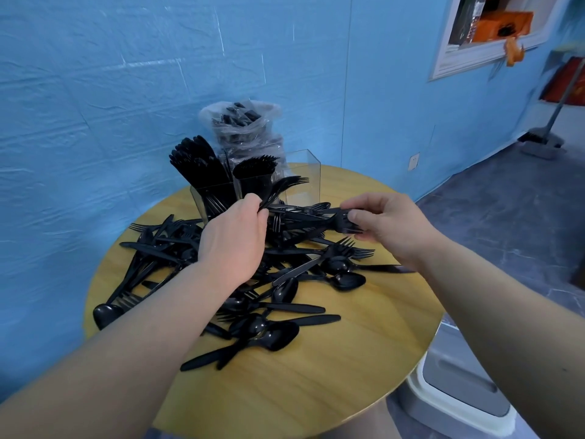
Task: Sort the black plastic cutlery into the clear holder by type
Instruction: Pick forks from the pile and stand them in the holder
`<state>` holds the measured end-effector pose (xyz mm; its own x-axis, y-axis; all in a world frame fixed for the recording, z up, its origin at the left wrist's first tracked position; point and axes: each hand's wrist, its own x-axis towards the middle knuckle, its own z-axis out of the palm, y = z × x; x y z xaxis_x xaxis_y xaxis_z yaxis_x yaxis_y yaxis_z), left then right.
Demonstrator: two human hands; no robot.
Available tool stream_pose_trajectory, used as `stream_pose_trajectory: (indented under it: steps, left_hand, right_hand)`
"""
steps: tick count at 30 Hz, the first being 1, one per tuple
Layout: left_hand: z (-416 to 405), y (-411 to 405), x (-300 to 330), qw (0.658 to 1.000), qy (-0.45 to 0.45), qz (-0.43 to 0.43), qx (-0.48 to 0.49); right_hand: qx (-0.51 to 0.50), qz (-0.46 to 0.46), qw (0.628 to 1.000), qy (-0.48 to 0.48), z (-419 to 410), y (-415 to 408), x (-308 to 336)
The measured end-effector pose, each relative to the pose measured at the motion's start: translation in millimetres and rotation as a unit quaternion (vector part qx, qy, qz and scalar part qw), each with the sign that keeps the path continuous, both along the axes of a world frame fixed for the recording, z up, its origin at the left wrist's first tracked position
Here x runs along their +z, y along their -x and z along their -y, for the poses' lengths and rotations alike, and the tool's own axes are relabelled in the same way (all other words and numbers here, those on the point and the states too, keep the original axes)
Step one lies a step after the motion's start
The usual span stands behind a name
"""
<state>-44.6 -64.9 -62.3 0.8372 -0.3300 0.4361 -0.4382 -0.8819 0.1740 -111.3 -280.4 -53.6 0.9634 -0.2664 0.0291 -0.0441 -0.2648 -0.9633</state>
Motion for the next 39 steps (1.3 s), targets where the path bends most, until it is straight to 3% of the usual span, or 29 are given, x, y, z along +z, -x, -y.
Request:
stream_pose_trajectory:
  steps: [10,17,25,27,33,39]
  left_hand:
    - [-11,14,35,0.999,0.043,0.003,-0.029]
    - [-22,33,39,0.995,-0.039,-0.052,-0.078]
    - [-39,36,31,0.994,-0.071,-0.047,-0.074]
    - [-44,37,30,0.994,-0.069,-0.054,-0.071]
    - [-51,41,28,0.989,-0.064,-0.099,-0.087]
    - [-54,44,28,0.981,0.015,-0.150,-0.125]
  right_hand:
    - [-0.006,0.033,0.998,-0.058,-21,17,35]
    - [0.060,0.009,0.977,-0.205,-51,17,47]
    - [0.031,0.000,0.950,-0.310,-77,14,38]
    - [0.017,-0.003,0.960,-0.281,-81,13,35]
    - [-0.008,0.052,0.997,-0.060,-89,15,31]
    - [0.016,0.077,0.997,-0.025,-95,13,28]
